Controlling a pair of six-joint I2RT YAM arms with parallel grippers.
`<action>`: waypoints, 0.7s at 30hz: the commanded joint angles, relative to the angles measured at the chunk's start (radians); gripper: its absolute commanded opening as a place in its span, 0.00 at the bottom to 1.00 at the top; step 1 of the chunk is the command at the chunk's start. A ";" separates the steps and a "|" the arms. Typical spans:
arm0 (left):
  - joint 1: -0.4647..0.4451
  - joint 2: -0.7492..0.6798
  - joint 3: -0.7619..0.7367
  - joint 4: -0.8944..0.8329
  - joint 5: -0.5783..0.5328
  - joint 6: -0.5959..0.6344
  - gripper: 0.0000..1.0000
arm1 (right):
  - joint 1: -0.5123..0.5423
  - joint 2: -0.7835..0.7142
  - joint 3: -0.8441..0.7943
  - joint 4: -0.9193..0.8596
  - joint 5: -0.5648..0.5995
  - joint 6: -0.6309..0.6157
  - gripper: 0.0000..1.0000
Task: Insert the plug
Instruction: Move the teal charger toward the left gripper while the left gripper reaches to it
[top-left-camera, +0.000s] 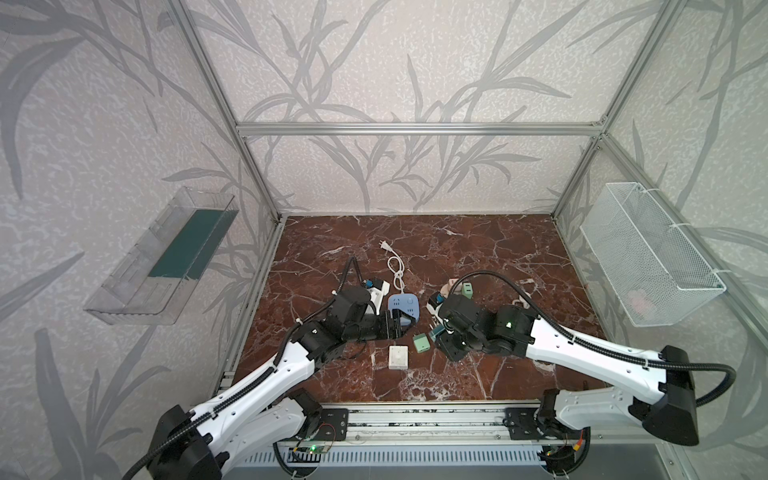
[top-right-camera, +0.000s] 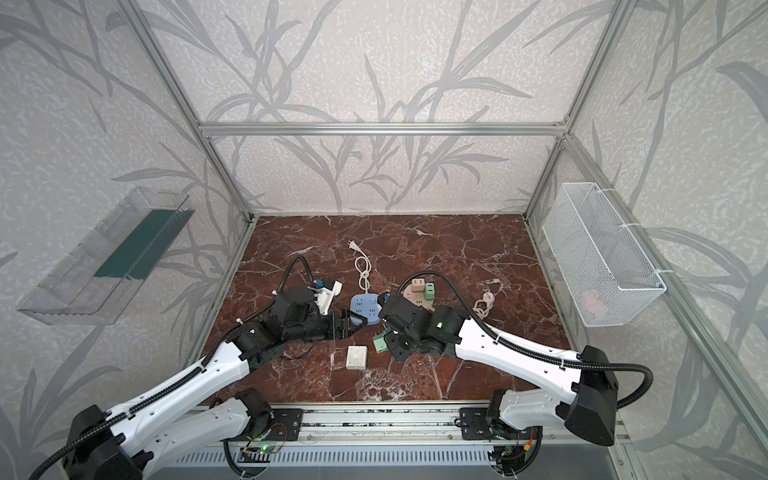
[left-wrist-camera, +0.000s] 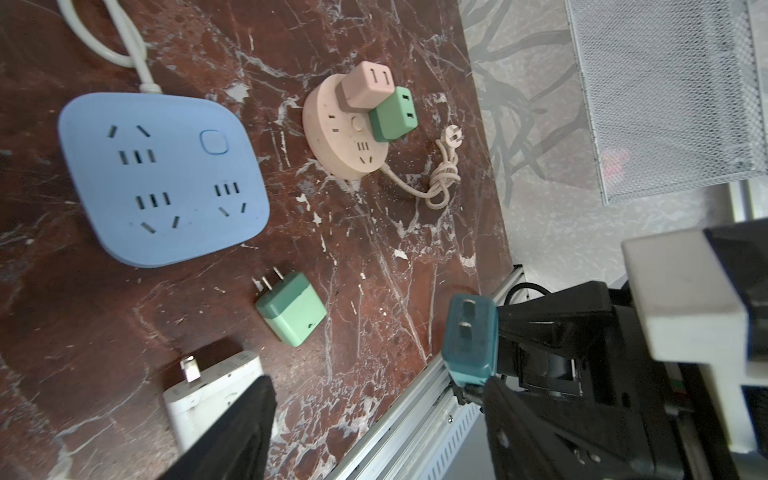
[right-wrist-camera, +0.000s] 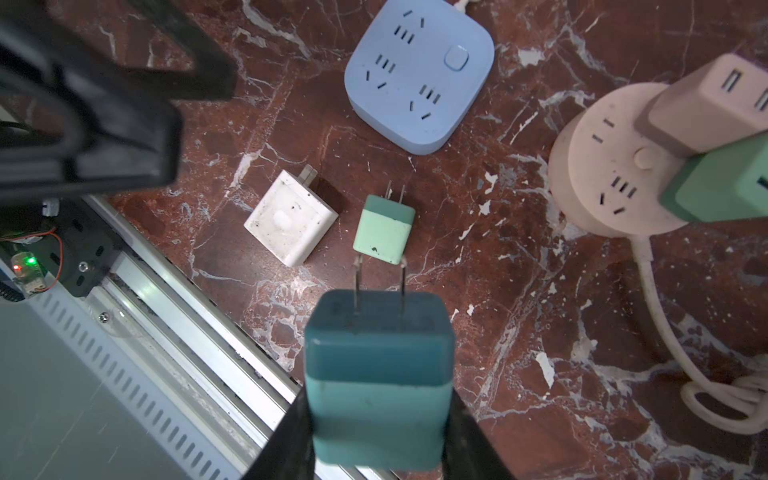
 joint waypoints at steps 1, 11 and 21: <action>-0.011 0.005 0.017 0.115 0.061 -0.052 0.73 | -0.004 -0.001 0.050 0.010 -0.021 -0.054 0.00; -0.029 -0.001 -0.013 0.185 0.089 -0.091 0.68 | -0.004 0.081 0.147 0.032 -0.035 -0.102 0.00; -0.031 -0.023 -0.049 0.204 0.091 -0.110 0.59 | -0.003 0.120 0.227 0.040 -0.026 -0.131 0.00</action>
